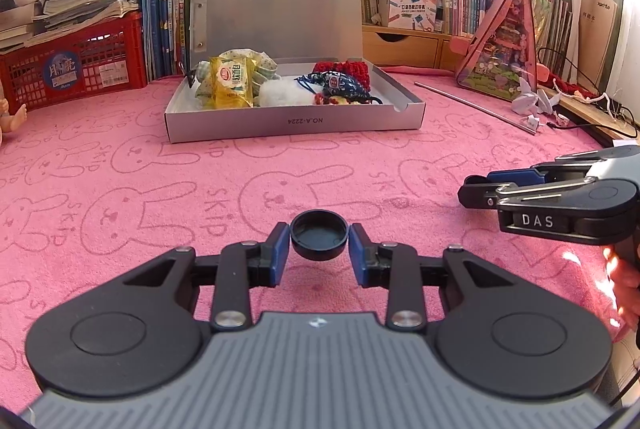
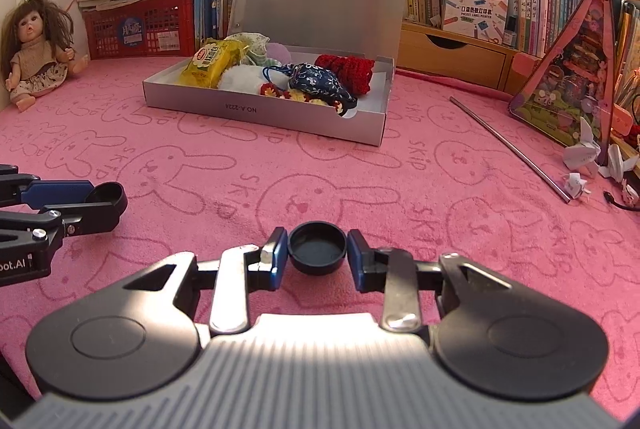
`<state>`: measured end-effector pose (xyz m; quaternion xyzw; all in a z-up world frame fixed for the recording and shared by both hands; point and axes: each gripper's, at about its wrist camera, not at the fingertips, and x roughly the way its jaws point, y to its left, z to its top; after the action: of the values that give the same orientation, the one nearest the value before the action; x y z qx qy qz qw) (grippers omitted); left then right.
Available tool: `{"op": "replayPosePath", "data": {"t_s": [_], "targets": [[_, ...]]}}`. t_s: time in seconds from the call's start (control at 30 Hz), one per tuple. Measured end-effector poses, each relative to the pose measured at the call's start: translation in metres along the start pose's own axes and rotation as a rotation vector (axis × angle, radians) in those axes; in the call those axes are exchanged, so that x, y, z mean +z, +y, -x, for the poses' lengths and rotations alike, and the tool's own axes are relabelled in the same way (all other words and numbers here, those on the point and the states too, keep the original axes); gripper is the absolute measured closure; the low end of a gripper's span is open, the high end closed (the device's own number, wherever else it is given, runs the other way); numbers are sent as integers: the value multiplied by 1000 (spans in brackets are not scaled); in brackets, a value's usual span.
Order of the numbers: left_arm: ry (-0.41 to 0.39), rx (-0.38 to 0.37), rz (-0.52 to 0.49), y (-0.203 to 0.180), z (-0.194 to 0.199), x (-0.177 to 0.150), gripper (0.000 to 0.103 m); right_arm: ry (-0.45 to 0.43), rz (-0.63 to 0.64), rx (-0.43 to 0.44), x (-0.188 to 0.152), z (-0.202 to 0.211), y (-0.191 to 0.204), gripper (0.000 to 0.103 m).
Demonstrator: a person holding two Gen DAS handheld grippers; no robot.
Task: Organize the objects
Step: 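Carry both black lids over the white box with both grippers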
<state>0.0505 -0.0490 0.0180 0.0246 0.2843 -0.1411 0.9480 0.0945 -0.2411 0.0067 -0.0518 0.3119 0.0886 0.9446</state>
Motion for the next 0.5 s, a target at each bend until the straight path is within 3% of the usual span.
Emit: {"op": "replayPosePath", "data": {"t_s": [0.5], "targets": [[-9,45,20,20,-24,48,65,-6,-44,-19,38,-11,-1,67]]}}
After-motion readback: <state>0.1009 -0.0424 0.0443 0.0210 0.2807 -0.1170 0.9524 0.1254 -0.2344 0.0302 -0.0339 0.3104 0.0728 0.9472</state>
